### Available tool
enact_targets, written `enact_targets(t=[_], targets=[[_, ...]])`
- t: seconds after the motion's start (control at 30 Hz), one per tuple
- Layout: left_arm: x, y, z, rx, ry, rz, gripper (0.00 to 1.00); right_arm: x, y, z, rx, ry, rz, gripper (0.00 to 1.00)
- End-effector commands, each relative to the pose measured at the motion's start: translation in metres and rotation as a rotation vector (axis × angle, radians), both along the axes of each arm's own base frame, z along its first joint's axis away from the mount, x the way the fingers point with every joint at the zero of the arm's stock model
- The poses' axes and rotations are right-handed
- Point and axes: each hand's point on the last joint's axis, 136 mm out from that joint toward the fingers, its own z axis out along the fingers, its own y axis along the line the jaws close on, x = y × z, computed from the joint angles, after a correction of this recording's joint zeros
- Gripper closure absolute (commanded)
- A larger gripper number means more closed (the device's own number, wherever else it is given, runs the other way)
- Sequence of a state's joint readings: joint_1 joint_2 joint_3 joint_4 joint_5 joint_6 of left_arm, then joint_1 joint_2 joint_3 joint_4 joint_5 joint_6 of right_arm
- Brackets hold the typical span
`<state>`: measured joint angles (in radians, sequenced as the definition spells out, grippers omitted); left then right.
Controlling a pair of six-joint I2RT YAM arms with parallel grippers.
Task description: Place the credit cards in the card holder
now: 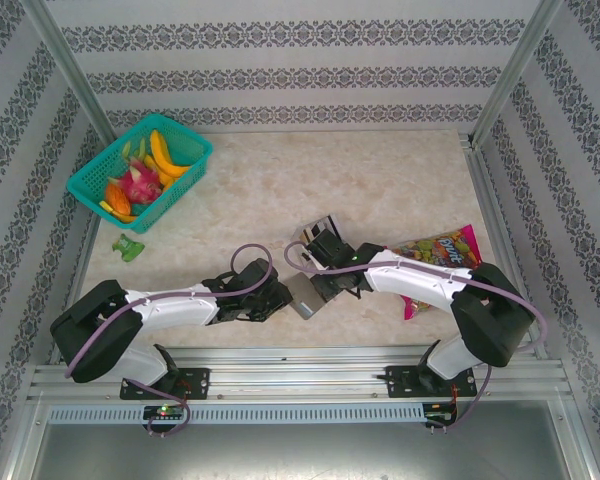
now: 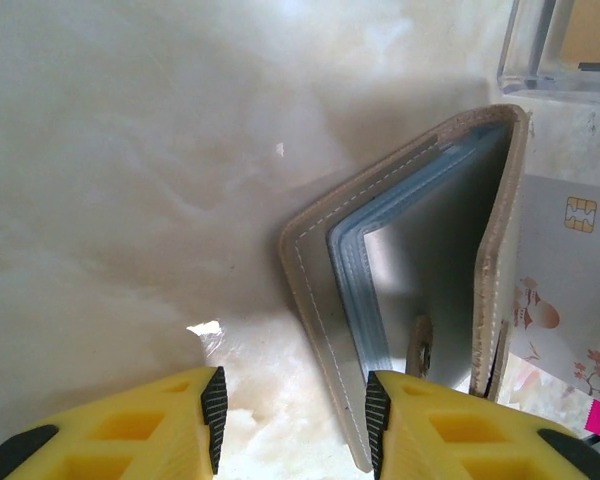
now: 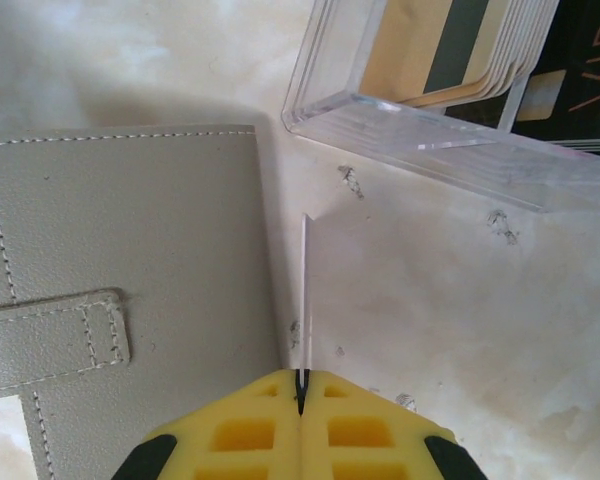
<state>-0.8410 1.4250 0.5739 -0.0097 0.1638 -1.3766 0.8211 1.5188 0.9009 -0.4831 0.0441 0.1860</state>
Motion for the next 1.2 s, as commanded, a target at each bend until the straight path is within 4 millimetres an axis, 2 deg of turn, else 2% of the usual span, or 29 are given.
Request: enact_targets(t=[0.0, 0.1, 0.27, 0.4, 0.6, 0.77, 1.17], targets=[[0.007, 0.003, 0.001, -0.016, 0.001, 0.047, 0.55, -0.017, 0.009, 0.002, 0.074, 0.055, 0.020, 1.00], [0.009, 0.002, 0.001, -0.037, -0.008, 0.055, 0.56, -0.023, 0.016, 0.002, 0.111, 0.093, 0.024, 1.00], [0.010, 0.007, -0.001, -0.056, -0.008, 0.089, 0.66, -0.024, 0.015, 0.001, 0.126, 0.107, -0.012, 1.00], [0.011, 0.005, 0.001, -0.065, -0.016, 0.076, 0.67, -0.026, 0.022, 0.002, 0.171, 0.137, -0.017, 1.00], [0.021, -0.016, 0.011, -0.143, -0.073, 0.020, 0.70, -0.028, 0.027, 0.006, 0.224, 0.166, -0.023, 1.00], [0.023, -0.020, 0.013, -0.174, -0.094, 0.017, 0.72, -0.028, 0.024, 0.006, 0.244, 0.193, -0.042, 1.00], [0.034, -0.032, 0.042, -0.283, -0.219, -0.008, 0.73, -0.030, 0.026, 0.008, 0.305, 0.237, -0.055, 1.00]])
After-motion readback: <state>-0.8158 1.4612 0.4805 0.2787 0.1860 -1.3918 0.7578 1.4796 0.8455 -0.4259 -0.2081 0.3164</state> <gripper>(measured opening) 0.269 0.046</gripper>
